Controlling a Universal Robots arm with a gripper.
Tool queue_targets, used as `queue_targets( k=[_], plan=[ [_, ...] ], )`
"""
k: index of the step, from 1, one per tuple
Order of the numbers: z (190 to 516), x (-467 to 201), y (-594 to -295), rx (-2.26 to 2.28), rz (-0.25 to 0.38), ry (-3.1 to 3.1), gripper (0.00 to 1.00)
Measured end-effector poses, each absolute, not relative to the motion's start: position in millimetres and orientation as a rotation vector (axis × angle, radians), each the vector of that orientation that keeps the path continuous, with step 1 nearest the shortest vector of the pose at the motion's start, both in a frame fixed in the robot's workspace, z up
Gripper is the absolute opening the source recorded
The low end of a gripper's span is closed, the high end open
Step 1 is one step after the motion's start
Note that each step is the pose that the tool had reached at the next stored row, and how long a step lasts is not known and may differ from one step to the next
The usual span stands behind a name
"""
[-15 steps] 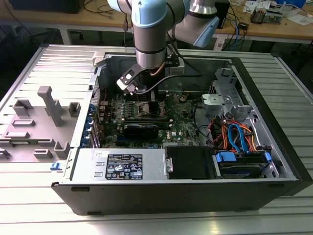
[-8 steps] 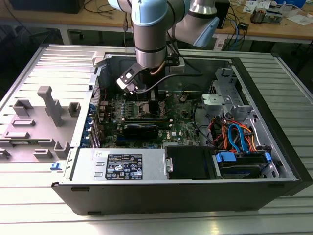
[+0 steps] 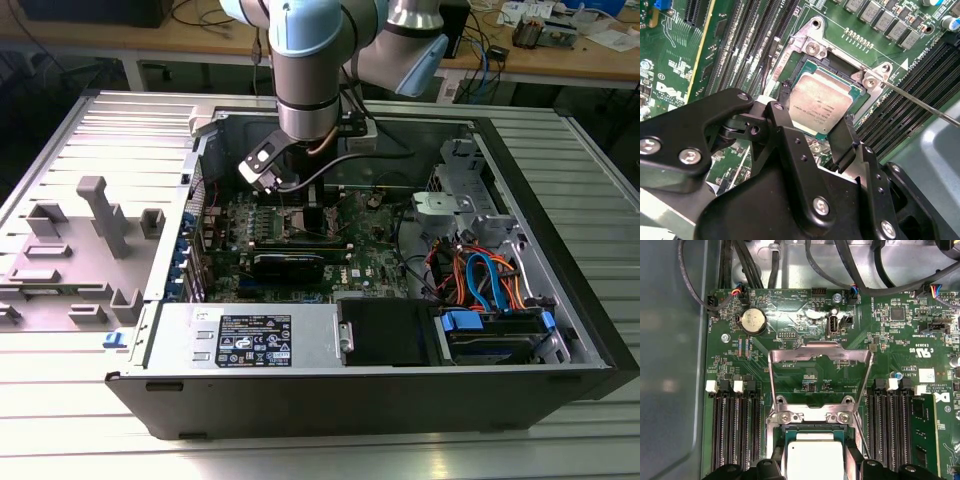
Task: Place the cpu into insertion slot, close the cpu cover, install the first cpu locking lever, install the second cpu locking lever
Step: 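Place the cpu into insertion slot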
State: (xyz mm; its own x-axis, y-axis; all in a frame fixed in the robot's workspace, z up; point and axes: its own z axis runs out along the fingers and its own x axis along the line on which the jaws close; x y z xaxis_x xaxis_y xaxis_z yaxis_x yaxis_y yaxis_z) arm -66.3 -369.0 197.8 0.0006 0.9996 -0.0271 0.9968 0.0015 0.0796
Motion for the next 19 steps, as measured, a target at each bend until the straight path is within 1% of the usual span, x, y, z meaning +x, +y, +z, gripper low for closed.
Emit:
queue_targets(
  k=[19],
  plan=[
    [194.9, -65.8, -368.6, 2.182, 0.068, 2.161, 0.55]
  ],
)
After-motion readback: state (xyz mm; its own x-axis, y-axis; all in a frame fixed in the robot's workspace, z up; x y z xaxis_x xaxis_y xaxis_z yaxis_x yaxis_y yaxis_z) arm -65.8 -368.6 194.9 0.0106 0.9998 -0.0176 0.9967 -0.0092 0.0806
